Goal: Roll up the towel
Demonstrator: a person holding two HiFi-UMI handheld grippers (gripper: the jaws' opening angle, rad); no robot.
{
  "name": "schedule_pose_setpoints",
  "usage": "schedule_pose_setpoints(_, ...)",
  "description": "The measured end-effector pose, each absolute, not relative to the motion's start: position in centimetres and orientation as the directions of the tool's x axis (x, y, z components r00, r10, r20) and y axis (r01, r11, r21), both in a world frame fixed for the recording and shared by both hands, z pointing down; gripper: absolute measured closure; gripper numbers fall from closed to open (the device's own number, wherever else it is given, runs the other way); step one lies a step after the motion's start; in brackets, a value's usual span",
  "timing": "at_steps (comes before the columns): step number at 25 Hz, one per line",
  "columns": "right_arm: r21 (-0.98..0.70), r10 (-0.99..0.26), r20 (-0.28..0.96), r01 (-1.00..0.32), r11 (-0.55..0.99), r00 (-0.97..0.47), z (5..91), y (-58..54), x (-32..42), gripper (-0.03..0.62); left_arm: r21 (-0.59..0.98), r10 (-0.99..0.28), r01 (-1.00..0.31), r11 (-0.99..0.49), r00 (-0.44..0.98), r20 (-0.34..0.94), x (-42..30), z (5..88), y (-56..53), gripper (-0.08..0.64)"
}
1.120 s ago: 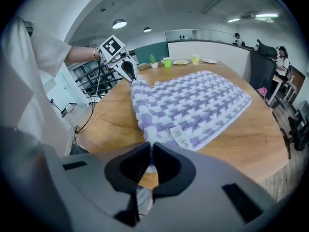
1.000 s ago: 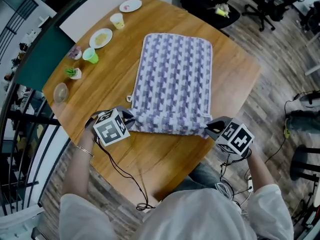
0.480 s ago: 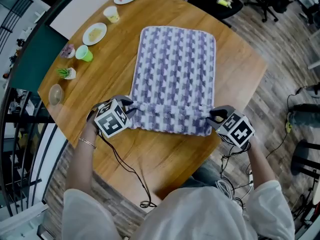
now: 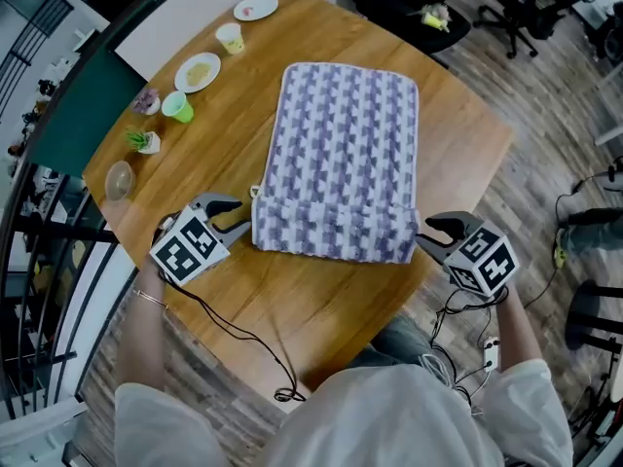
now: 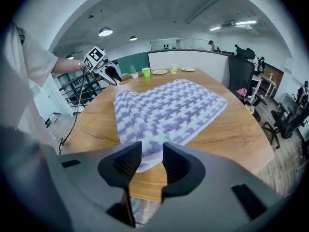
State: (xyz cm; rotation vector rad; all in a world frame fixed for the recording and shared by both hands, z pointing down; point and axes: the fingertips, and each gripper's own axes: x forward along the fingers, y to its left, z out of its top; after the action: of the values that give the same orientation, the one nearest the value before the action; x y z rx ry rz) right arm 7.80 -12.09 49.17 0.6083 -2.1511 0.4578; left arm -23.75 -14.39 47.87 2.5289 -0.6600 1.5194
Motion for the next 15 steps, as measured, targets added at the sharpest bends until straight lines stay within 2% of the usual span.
schedule_pose_setpoints(4, -0.078, -0.208, 0.827, -0.474, 0.877, -0.522, 50.0, -11.4, 5.1, 0.453, -0.172, -0.245, -0.229, -0.958, 0.348, 0.905, -21.5, 50.4, -13.4, 0.422)
schedule_pose_setpoints(7, 0.0, -0.197, 0.861, -0.388, 0.922, -0.468, 52.6, -10.3, 3.6, 0.44, -0.225, -0.265, -0.159, -0.961, 0.302, 0.916, -20.7, 53.0, -13.5, 0.422)
schedule_pose_setpoints(15, 0.091, -0.225, 0.902, -0.347, 0.934, -0.368, 57.8, -11.9, 4.2, 0.438, -0.227, -0.28, -0.212, -0.951, 0.272, 0.921, -21.1, 57.0, -15.4, 0.427)
